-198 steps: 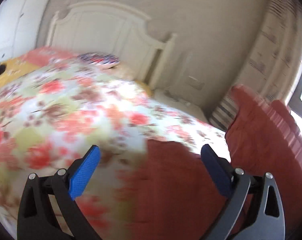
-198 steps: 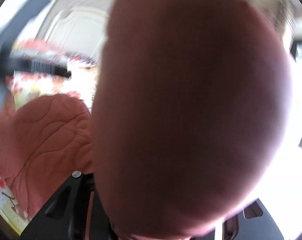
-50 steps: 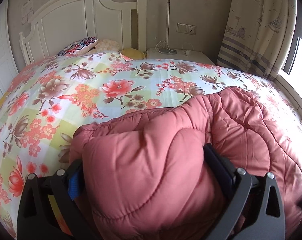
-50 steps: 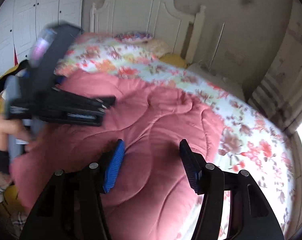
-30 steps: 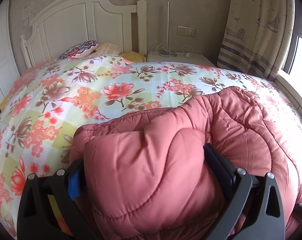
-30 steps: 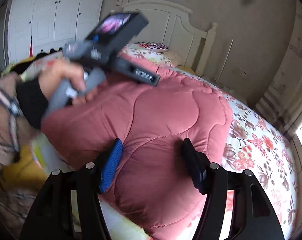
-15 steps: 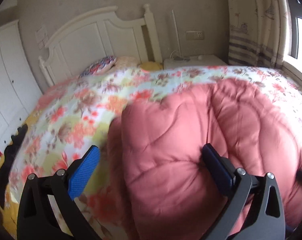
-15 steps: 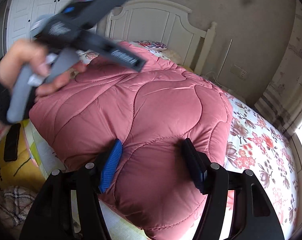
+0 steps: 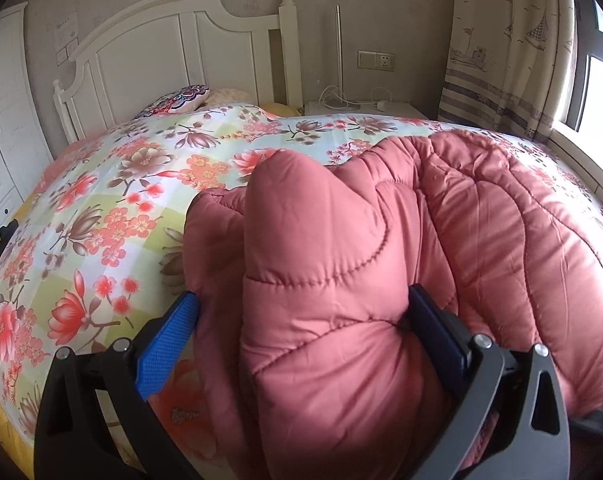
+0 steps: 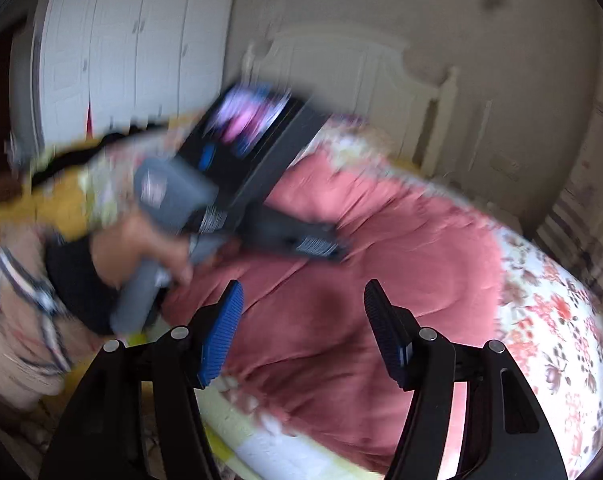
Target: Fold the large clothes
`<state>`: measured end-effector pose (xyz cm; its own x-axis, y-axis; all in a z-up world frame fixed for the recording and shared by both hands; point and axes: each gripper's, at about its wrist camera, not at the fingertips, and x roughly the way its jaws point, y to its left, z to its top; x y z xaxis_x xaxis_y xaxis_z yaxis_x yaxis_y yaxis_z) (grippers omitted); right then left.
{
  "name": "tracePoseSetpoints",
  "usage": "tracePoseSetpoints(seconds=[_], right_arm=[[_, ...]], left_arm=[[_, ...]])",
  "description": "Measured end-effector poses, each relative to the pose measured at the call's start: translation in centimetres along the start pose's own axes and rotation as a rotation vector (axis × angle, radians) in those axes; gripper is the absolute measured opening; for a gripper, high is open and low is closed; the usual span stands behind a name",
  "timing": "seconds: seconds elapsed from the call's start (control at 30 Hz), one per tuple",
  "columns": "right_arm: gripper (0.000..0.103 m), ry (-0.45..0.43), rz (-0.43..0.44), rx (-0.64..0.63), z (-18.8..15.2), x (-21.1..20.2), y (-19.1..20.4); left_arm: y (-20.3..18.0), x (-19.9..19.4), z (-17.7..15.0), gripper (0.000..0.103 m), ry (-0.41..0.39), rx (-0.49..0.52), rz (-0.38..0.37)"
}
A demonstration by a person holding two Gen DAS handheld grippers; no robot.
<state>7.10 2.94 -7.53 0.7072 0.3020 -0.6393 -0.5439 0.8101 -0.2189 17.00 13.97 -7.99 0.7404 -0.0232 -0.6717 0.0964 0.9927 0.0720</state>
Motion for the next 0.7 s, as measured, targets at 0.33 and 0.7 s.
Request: tracePoseSetpoints(seconds=[0.33, 0.7], right_arm=[[0.062, -0.050, -0.021, 0.001, -0.1, -3.0, -1.9], [0.099, -0.012, 0.283, 0.825, -7.4, -3.0, -20.7]], left_arm=[[1.3, -1.9, -0.6, 0.101, -0.053, -0.052, -0.031], [8.8, 0.3, -4.8, 0.101, 0.187, -0.462, -0.545]])
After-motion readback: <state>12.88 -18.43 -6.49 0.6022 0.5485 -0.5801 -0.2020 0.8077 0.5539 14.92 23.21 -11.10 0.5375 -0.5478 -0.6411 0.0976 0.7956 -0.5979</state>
